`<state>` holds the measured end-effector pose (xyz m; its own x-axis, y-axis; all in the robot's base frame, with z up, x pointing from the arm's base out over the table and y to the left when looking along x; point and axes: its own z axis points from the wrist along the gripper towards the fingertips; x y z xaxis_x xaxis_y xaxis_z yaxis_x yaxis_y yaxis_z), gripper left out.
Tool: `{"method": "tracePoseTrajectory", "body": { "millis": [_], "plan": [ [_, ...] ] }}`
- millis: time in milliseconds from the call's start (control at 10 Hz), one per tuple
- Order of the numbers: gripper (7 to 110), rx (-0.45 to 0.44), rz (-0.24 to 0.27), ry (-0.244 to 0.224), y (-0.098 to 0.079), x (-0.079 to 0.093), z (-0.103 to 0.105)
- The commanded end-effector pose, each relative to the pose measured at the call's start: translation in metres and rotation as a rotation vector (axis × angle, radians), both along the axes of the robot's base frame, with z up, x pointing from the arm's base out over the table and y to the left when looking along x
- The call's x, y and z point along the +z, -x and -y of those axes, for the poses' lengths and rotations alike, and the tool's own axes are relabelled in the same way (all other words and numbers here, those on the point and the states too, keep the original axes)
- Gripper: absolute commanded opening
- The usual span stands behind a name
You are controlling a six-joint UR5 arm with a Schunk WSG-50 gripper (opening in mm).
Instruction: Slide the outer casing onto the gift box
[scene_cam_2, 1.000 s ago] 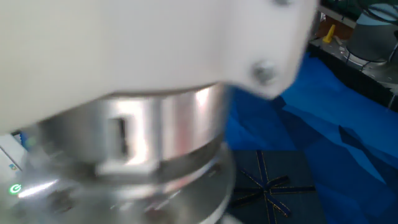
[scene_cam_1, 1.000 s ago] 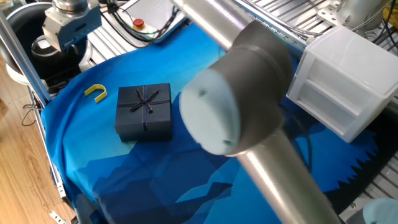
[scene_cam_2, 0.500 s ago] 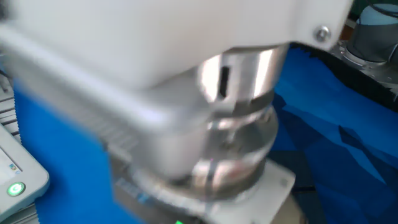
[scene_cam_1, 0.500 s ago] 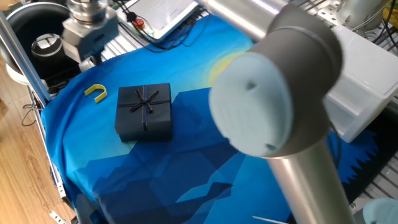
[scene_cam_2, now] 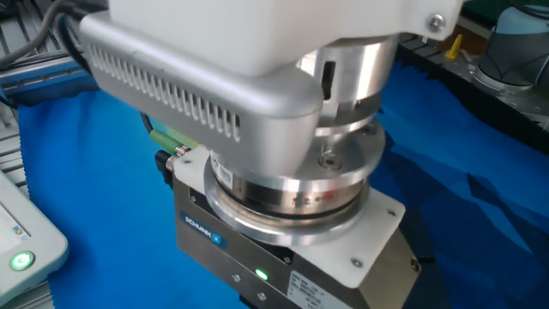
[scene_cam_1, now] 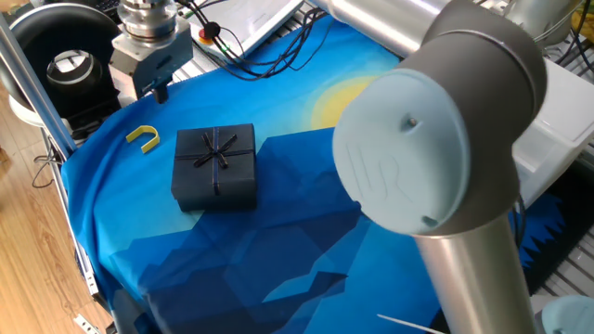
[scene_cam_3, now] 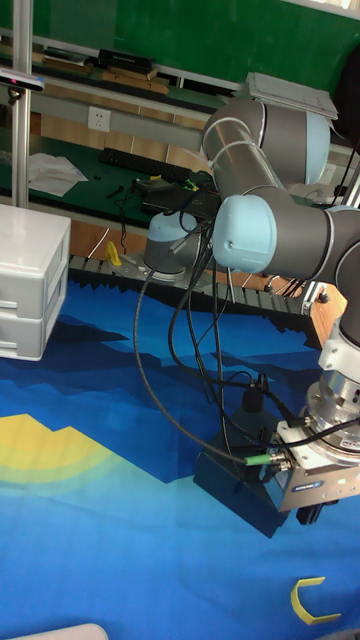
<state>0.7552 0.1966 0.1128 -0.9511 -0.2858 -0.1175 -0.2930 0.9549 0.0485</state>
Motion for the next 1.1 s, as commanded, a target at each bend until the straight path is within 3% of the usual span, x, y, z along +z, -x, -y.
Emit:
{"method": "tracePoseTrajectory", "body": {
  "millis": [0, 200, 500, 800, 1000],
  "plan": [
    [7, -0.043, 0.026, -0.013, -0.005, 0.001, 0.001],
    [7, -0.083, 0.043, -0.06, -0.011, 0.003, -0.009],
    [7, -0.138, 0.002, -0.062, -0.002, 0.002, -0.008],
    [7, -0.138, 0.003, -0.062, -0.002, 0.002, -0.008],
    [7, -0.131, -0.028, -0.038, 0.006, 0.001, -0.003]
  ]
}}
